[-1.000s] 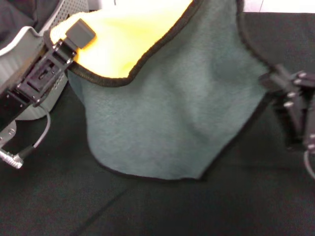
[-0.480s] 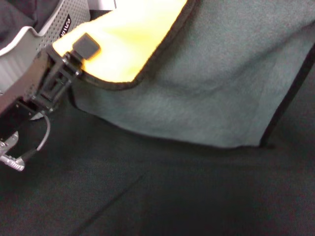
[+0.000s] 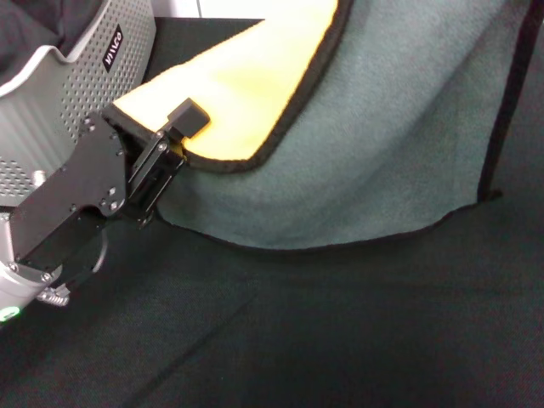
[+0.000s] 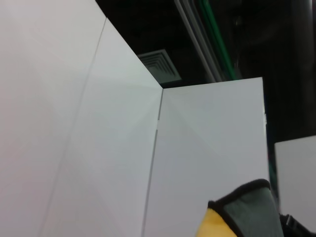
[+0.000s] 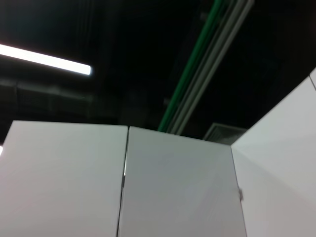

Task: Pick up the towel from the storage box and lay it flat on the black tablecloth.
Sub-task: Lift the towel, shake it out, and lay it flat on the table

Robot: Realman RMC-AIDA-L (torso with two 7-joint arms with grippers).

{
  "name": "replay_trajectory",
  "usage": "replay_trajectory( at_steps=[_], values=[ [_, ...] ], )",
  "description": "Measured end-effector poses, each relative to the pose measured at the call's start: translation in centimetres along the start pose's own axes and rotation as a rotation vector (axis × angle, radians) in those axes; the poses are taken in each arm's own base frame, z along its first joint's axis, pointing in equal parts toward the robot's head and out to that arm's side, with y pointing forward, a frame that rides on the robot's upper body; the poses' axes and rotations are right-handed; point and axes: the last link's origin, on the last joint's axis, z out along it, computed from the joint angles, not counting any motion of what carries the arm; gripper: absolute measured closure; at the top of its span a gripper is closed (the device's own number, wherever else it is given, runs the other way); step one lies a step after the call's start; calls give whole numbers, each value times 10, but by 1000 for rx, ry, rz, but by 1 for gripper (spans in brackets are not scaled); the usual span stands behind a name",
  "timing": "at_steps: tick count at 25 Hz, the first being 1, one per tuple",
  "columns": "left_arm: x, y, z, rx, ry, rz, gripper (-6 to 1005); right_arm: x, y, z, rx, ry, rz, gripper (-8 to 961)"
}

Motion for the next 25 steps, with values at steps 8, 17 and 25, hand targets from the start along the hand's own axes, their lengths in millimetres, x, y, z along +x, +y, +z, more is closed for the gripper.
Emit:
replay_trajectory(
  at_steps=[8, 17, 25],
  values=[
    [-2, 4, -10, 54, -2, 239, 750, -6, -17, 9, 14, 45, 37, 953],
    [-3, 3, -20, 116, -16, 350, 548, -15, -27, 16, 8, 44, 48, 952],
    [8, 7, -43, 215, 6, 409, 544, -19, -30, 19, 8, 47, 51, 952]
  ],
)
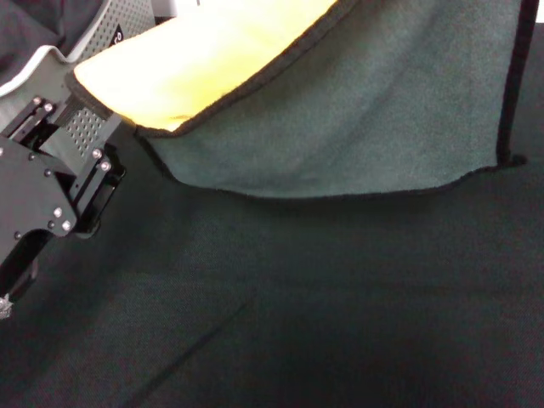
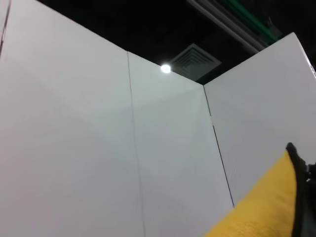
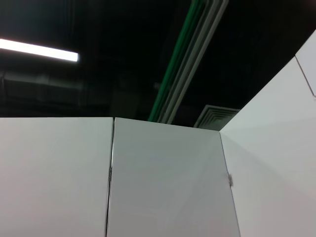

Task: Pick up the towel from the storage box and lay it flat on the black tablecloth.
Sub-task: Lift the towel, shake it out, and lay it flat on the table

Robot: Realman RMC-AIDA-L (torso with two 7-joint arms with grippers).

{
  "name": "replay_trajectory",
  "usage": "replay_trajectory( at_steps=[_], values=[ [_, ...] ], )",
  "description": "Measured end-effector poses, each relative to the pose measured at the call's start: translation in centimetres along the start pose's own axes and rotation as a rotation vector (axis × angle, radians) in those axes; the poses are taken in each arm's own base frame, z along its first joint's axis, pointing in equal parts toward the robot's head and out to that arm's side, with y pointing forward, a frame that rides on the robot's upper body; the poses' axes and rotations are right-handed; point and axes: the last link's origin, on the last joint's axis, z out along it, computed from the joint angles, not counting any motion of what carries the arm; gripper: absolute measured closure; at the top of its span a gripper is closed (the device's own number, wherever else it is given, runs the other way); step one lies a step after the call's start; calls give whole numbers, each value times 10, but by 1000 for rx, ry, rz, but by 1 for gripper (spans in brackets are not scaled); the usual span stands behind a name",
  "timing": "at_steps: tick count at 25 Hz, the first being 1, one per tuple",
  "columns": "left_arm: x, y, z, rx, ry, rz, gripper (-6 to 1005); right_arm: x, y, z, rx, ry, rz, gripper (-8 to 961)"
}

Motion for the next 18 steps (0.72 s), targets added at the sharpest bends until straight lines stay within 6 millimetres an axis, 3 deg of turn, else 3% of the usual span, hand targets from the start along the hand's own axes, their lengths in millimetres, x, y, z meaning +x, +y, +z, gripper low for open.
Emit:
replay_trajectory(
  at_steps=[8, 18],
  values=[
    [-1, 11, -3, -50, -5, 114, 540, -3, -5, 2, 20, -4, 24, 952],
    [-8, 11, -1, -190, -83, -1, 536, -19, -3, 7, -2, -55, -4, 952]
  ],
)
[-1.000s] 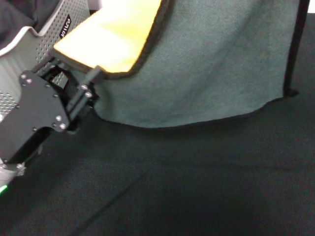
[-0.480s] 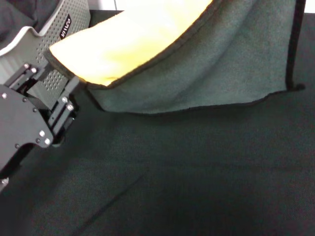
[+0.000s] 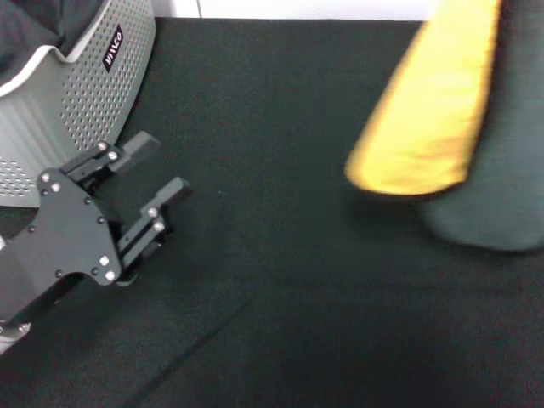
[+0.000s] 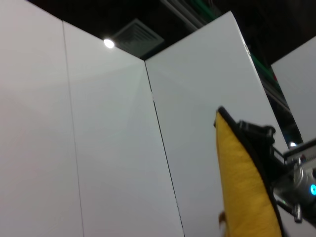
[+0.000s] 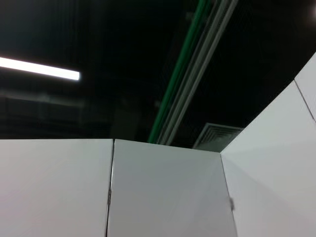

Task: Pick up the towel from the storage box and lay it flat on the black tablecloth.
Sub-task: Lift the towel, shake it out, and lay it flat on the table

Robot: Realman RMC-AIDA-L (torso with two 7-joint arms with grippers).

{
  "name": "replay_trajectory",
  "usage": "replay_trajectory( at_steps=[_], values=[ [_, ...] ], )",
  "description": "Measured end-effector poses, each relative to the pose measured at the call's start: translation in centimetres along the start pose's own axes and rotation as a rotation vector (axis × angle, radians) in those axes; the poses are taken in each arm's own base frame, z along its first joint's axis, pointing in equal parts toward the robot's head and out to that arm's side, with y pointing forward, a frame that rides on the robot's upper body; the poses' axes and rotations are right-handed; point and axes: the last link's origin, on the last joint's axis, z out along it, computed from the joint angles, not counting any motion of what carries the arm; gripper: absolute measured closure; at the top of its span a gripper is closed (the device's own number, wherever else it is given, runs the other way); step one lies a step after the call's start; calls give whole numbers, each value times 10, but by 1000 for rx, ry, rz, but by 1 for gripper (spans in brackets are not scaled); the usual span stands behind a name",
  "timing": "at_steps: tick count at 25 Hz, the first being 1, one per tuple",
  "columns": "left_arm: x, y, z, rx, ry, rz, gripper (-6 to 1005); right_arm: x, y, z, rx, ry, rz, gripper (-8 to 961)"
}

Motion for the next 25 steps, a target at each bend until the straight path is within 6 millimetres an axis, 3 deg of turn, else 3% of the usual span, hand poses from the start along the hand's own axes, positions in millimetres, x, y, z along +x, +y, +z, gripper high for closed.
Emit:
replay_trajectory(
  at_steps=[9, 13, 25],
  values=[
    [-18, 18, 11, 39, -52, 230, 531, 10, -8, 12, 54, 27, 27, 952],
    [-23, 18, 15, 45, -66, 250, 530, 19, -11, 26, 67, 32, 19, 952],
    [-43, -3, 26, 159, -185, 351, 524, 50, -29, 99, 26, 128, -33, 951]
  ],
)
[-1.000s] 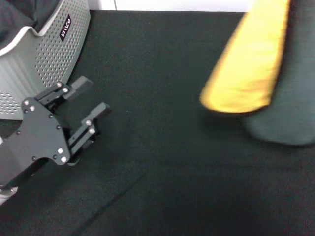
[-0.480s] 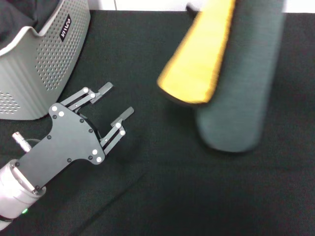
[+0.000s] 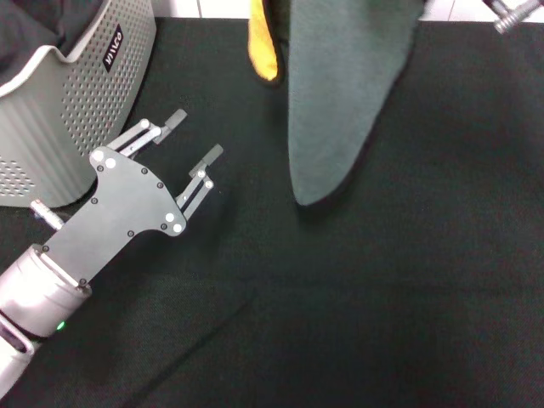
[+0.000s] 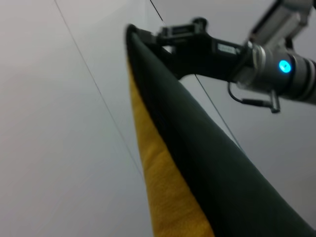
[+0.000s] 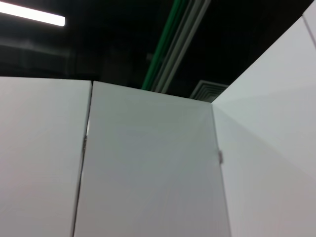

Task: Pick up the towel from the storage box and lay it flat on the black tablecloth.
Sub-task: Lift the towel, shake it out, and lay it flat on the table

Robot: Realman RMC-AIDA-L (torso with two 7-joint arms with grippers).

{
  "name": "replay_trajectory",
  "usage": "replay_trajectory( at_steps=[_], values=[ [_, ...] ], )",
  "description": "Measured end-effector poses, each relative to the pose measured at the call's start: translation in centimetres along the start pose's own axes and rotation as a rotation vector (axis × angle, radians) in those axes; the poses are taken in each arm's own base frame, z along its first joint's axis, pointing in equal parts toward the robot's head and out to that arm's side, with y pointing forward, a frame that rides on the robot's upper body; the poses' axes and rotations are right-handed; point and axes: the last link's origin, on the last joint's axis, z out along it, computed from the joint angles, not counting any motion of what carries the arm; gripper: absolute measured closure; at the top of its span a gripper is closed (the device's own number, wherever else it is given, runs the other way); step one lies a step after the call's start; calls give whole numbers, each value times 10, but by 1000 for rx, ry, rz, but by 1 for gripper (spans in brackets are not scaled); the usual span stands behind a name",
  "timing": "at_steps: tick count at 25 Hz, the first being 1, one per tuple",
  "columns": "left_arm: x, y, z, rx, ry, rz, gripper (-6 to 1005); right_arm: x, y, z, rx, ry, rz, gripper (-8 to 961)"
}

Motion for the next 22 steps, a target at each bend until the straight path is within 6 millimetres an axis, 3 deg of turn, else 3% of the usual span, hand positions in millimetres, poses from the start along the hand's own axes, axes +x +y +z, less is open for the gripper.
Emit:
replay_trajectory(
  at_steps=[10, 22],
  values=[
    [-4, -11, 10, 50, -14, 146, 519, -2, 1, 11, -25, -10, 12, 951],
    [-6, -11, 17, 33, -16, 160, 514, -2, 4, 14, -52, -11, 53, 951]
  ],
)
